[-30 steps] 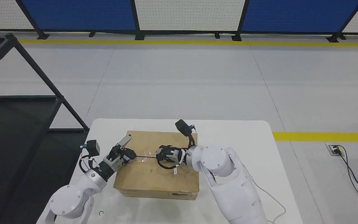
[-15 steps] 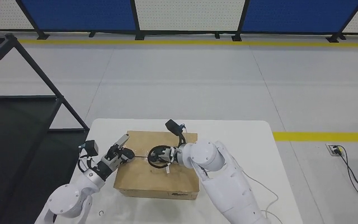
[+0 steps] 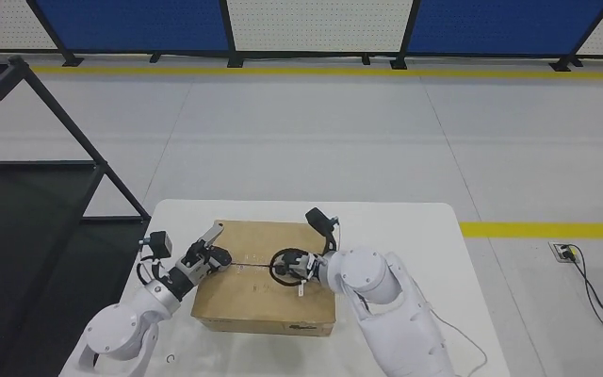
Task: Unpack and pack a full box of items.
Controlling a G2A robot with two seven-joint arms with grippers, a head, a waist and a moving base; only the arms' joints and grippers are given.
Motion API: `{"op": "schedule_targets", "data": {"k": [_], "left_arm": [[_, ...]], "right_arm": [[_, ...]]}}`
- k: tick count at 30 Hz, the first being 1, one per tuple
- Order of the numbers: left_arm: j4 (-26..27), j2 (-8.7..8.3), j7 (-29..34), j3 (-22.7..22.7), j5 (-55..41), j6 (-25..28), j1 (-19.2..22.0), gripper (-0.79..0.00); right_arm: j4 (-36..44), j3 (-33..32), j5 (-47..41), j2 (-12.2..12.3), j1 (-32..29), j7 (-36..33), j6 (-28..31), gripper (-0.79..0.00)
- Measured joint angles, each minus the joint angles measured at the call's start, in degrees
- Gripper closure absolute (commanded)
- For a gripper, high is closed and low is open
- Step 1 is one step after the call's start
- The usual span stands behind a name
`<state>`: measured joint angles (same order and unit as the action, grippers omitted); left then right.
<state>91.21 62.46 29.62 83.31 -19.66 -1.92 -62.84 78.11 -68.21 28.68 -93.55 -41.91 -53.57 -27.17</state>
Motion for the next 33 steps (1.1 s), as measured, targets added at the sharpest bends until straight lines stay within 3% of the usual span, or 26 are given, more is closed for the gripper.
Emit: {"op": "schedule_targets", "data": {"k": [11,20,27,33], "left_arm": [[-0.88,0.17,0.90,-0.92,0.29,-0.12,1.07,-0.785],[-0.99,0.22,1.30,-1.17,0.78,-0.26,1.58,-0.785],[-0.25,0.27,0.32,-0.28,0.09,0.87,1.51,-0.785],[2.50,0.27,-3.27,4.30,-5.31,2.76,0.07,-0.785]], "right_arm": [[14.59,-7.43,3.82,2.71,-10.28,-0.29,-5.27,0.000],[19.40,-13.57,1.58,4.21,-15.37,0.95,-4.84,0.000],[21.03,-13.99,-1.37,4.63,-16.31,4.07,-2.07,0.000],[21.36,-9.26,-5.00,4.34,-14.89,6.26,2.40,0.000]]}}
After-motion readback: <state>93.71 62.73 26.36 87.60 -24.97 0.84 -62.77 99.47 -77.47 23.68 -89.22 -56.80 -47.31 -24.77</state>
